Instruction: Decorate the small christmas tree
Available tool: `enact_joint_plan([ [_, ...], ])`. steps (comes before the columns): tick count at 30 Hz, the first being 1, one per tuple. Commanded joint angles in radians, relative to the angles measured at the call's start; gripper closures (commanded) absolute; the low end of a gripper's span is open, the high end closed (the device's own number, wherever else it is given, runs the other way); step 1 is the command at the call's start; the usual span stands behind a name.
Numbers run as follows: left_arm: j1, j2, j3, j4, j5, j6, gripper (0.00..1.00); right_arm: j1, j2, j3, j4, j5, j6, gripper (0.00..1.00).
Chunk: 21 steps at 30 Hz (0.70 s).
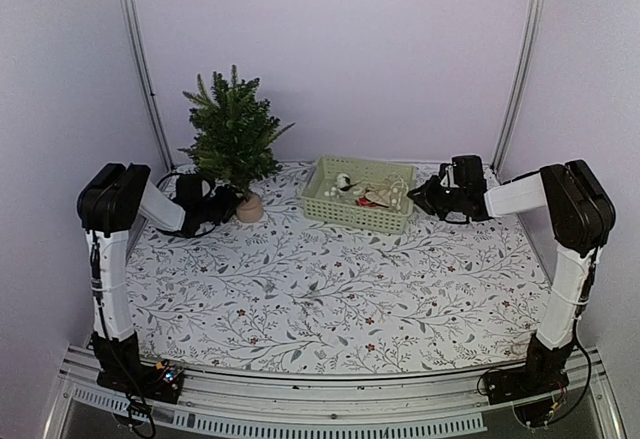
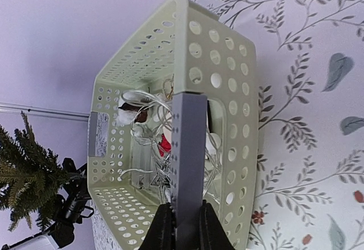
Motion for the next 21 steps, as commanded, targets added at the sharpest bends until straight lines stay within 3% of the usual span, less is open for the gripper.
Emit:
enact_joint_plan([
  [1, -0.099, 0.027, 0.016, -0.022, 0.001, 0.029, 0.44, -0.095, -0.088, -0.080, -0.024, -0.027, -0.113, 1.00],
  [13, -0.335, 0.074, 0.054, 0.005, -0.004, -0.023, 0.45, -0.358, -0.185, -0.230, -0.048, -0.153, -0.217, 1.00],
  [21, -0.427, 0.096, 0.060, 0.042, -0.017, -0.071, 0.46, -0.523, -0.296, -0.389, -0.059, -0.172, -0.239, 1.00],
])
